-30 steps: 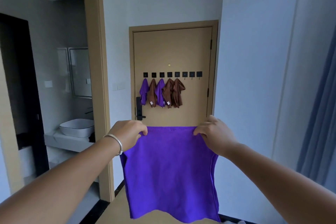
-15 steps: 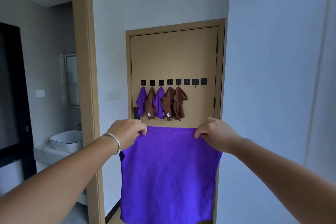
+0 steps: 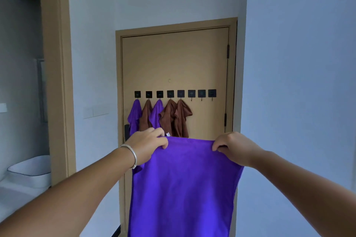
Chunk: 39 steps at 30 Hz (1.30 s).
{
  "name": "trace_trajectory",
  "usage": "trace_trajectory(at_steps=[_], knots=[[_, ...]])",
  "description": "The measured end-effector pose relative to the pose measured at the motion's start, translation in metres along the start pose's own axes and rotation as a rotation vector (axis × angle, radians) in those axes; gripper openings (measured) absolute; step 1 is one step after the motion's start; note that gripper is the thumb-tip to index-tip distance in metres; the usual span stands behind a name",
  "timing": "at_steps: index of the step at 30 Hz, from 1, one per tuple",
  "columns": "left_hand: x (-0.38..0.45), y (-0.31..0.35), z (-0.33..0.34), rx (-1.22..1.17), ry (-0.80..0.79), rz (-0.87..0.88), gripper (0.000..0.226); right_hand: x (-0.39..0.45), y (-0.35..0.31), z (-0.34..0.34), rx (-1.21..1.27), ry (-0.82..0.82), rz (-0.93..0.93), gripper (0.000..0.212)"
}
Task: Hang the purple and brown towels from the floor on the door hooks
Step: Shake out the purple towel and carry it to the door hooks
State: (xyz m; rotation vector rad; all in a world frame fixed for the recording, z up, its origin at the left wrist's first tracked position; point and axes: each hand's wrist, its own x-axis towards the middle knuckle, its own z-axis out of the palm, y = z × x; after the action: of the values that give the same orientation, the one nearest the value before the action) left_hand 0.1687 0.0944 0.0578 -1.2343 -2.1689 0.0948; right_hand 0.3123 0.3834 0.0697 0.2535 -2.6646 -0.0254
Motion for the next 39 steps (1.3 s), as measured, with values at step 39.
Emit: trace_trajectory(at_steps=[39], knots=[[0.448,-0.234,0.303,-0.212,0.000,0.021,0.059,0.437,0.319,0.181,-0.197,0.112,0.101,0.053]])
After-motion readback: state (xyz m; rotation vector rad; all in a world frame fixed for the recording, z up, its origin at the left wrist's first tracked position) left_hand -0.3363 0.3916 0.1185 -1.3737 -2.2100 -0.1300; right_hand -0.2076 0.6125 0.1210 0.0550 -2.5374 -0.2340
